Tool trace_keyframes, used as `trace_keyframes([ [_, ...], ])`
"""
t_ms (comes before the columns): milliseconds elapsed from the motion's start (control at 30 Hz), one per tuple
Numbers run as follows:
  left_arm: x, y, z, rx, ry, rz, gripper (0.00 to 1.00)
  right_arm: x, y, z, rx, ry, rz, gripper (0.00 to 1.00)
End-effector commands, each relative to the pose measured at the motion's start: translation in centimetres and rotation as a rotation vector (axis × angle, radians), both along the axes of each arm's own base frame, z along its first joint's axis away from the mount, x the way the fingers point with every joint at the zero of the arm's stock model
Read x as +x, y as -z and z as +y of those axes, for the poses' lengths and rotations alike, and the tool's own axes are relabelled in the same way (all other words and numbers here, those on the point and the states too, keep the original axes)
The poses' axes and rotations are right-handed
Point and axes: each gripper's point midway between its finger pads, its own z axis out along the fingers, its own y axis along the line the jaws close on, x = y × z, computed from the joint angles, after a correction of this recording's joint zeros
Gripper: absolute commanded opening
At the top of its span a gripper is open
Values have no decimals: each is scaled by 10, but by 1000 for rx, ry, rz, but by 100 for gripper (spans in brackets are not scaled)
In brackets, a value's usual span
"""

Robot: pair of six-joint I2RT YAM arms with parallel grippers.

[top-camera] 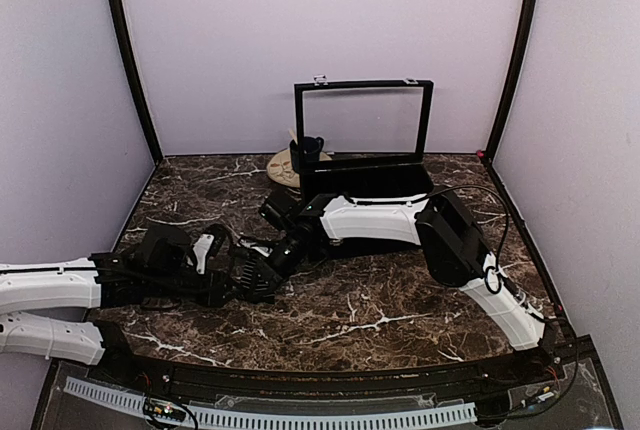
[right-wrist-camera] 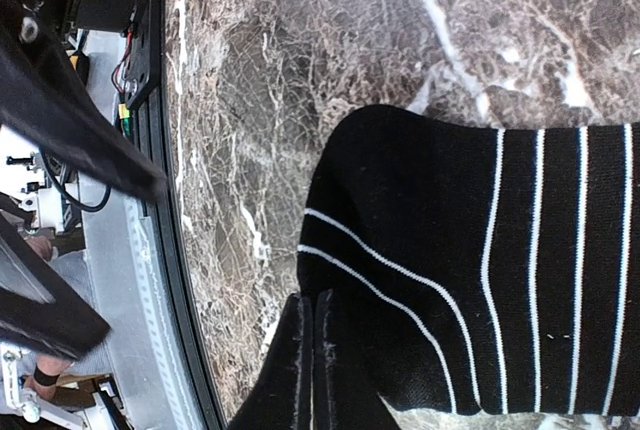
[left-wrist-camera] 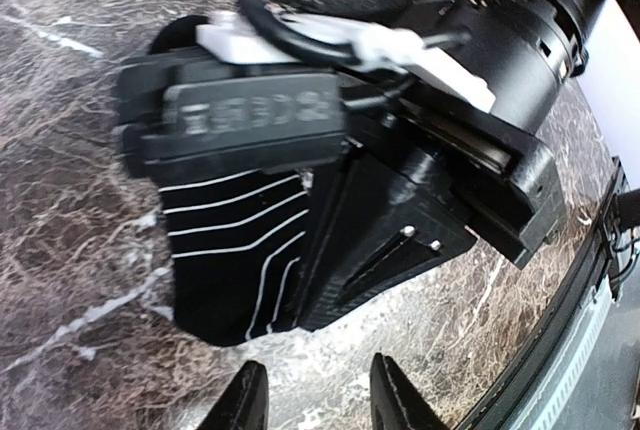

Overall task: Roll the socks
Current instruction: Roll the sock at the center of the board.

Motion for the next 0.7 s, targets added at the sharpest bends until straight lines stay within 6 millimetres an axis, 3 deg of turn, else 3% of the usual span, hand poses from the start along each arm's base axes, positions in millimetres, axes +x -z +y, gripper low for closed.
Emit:
trace_keyframes([
  [0, 4, -5, -12, 32, 53, -49, 37, 3, 0, 0, 6, -3, 26, 0],
  [233, 3, 0, -17, 140, 89, -78, 35, 7, -1, -4, 0, 8, 48, 0],
  [667, 4, 2, -25, 191, 96, -116, 32, 26, -1, -12, -7, 69, 129, 0],
])
